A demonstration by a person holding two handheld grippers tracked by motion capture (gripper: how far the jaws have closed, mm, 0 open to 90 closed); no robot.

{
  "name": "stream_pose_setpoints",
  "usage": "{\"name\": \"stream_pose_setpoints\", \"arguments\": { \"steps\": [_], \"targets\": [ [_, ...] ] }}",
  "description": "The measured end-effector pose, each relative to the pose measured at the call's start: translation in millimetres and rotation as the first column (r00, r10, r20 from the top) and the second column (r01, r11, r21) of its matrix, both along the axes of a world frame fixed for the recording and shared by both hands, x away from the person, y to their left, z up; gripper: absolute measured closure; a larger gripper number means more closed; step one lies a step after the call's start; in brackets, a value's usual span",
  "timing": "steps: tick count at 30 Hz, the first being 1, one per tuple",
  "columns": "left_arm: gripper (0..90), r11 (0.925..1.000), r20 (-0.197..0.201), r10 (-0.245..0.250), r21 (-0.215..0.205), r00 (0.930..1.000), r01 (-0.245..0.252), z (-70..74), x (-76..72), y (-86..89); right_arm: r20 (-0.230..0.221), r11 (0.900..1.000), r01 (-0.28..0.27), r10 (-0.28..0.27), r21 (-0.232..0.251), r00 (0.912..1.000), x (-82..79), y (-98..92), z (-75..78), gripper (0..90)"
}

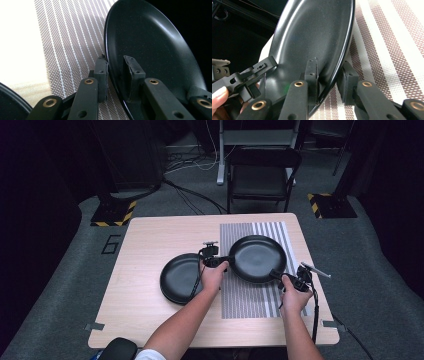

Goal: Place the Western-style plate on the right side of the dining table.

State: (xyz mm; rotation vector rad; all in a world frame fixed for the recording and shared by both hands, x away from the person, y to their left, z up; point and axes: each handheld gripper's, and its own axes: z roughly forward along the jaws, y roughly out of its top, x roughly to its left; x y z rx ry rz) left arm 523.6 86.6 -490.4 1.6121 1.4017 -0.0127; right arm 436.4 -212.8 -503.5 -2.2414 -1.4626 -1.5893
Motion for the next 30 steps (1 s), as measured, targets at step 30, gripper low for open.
{"name": "stream_pose_setpoints", "arguments": {
  "steps": [30],
  "targets": [
    [72.6,0.9951,-0.054,-0.01,0.098,0.9985,0.015,-9.3,12.2,-8.9,-0.07,0.999,0.011,-0.008,0.044,0.9975,9.9,-1.4,-22.2,70.4]
  ]
}}
